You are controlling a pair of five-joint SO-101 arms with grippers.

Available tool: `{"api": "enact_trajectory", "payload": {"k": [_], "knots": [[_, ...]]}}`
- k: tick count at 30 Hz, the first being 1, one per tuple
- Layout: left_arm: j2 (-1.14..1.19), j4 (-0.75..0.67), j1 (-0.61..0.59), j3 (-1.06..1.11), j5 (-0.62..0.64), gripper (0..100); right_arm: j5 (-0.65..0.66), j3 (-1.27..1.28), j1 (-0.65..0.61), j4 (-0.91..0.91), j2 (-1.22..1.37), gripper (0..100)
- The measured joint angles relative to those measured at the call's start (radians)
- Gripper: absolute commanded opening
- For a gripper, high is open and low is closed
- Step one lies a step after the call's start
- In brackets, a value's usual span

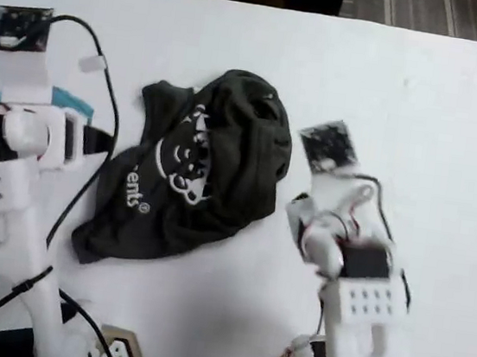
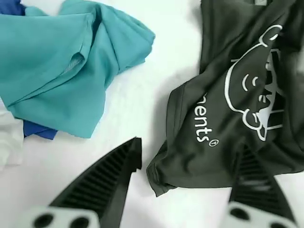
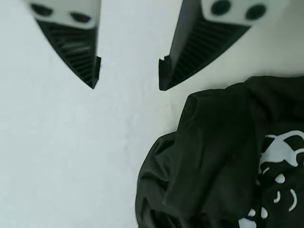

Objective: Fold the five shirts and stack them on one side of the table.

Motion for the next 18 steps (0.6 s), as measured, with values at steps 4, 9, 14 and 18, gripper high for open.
{"api": "enact_trajectory", "payload": {"k": [4, 9, 14, 18], "knots": [[0.0, -0.028, -0.006, 0.044, 0.0, 32, 0.0, -0.11, -0.092, 0.008, 0.226, 21.9], [0.0, -0.054, -0.011, 0.078, 0.0, 32, -0.031, -0.221, -0.216, 0.005, 0.459, 21.9], [0.0, -0.054, -0.011, 0.083, 0.0, 32, -0.253, -0.311, -0.227, -0.008, 0.683, 22.1], [0.0, -0.054, -0.009, 0.083, 0.0, 32, -0.299, -0.408, -0.209, 0.021, 0.839, 22.0]]}}
